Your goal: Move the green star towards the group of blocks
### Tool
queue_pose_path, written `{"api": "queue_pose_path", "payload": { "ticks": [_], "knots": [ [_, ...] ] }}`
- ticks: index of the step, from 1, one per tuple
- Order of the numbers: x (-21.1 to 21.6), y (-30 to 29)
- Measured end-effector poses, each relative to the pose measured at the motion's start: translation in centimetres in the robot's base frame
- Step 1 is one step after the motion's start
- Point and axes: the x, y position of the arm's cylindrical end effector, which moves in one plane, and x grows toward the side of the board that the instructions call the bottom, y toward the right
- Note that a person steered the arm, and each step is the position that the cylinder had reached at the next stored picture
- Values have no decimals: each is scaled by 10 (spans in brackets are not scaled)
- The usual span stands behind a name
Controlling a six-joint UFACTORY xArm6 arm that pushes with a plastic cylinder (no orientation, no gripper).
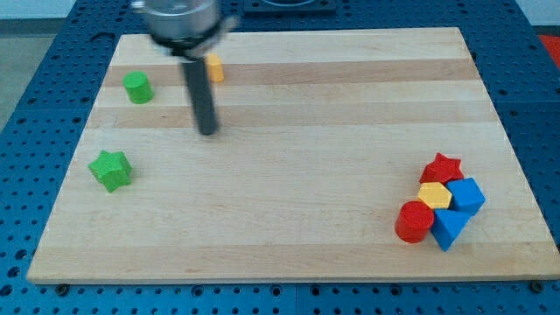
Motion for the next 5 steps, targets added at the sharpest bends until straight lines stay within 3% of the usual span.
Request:
{"api": "queue_pose_path", "payload": {
  "ticks": [1, 2, 3, 5],
  "knots": [
    [33, -95],
    [69, -146],
    [81, -121],
    [42, 47]
  ]
}}
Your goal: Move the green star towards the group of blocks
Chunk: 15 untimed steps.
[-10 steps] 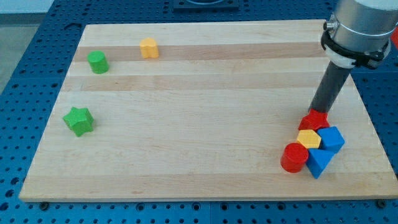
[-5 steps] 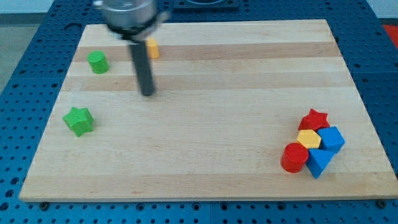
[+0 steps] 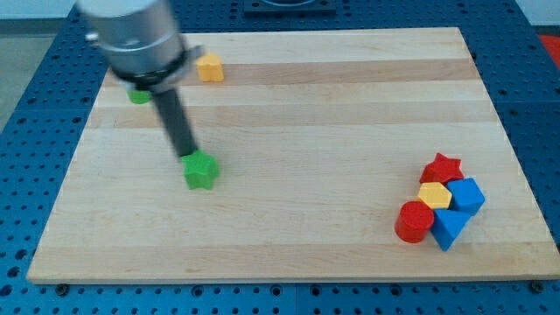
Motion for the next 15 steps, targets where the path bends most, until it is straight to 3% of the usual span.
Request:
{"api": "queue_pose_path", "payload": {
  "ticks": [1, 3, 4, 5, 6, 7, 9, 10, 11, 13, 15],
  "knots": [
    [-5, 39],
    [4, -71],
    [23, -81],
    [23, -38],
    [21, 51],
    [21, 85],
    [21, -19],
    [33, -32],
    [47, -9],
    [41, 144],
    [63, 89]
  ]
}}
